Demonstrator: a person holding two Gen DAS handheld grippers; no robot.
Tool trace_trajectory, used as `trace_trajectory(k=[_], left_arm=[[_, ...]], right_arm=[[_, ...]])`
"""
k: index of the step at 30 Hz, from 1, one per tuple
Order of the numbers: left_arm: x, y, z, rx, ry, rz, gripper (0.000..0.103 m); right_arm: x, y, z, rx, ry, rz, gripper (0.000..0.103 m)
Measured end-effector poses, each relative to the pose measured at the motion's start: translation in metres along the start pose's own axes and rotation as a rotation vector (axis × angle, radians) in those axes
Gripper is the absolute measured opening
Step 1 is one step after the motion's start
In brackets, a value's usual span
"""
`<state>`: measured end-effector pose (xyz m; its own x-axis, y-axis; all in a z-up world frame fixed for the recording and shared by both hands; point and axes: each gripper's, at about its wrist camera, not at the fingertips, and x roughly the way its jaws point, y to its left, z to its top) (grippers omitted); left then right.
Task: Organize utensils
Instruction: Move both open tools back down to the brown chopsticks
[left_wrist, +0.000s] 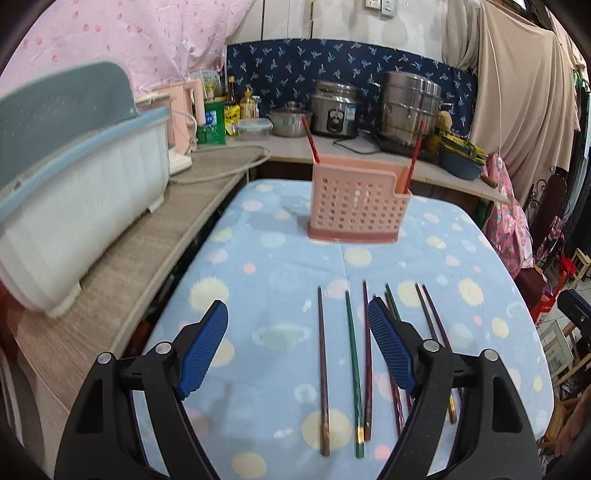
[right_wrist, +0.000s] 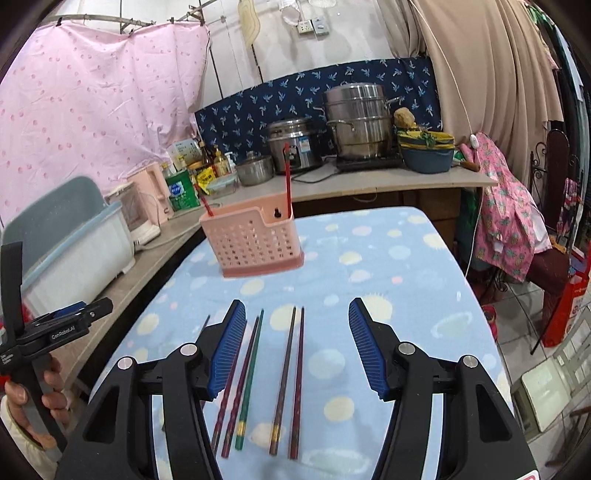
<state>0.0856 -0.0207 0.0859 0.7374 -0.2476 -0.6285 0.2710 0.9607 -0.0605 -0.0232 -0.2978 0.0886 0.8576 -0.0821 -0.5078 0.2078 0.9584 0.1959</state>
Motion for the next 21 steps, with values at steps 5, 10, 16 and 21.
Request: trace_trajectory(k=[5, 10, 16, 21], left_arm=[[0.007, 0.000, -0.033, -0.004, 0.051, -0.004, 0.073], [0.012, -0.003, -0.058, -0.001, 0.090, -0.006, 0.073], [0.019, -0.005, -0.079, -0.003, 0.138, -0.019, 0.072], [0.027, -0.007, -0.091, -0.004, 0.175, -0.023, 0.068]], right_arm=[[0.005, 0.007, -0.033, -0.016, 0.055, -0.013, 0.057], [0.012, 0.009, -0.058, -0.016, 0.111, -0.024, 0.057], [0.019, 0.008, -0.080, -0.021, 0.157, -0.045, 0.057], [0.025, 0.008, -0.094, -0.011, 0.193, -0.038, 0.056]])
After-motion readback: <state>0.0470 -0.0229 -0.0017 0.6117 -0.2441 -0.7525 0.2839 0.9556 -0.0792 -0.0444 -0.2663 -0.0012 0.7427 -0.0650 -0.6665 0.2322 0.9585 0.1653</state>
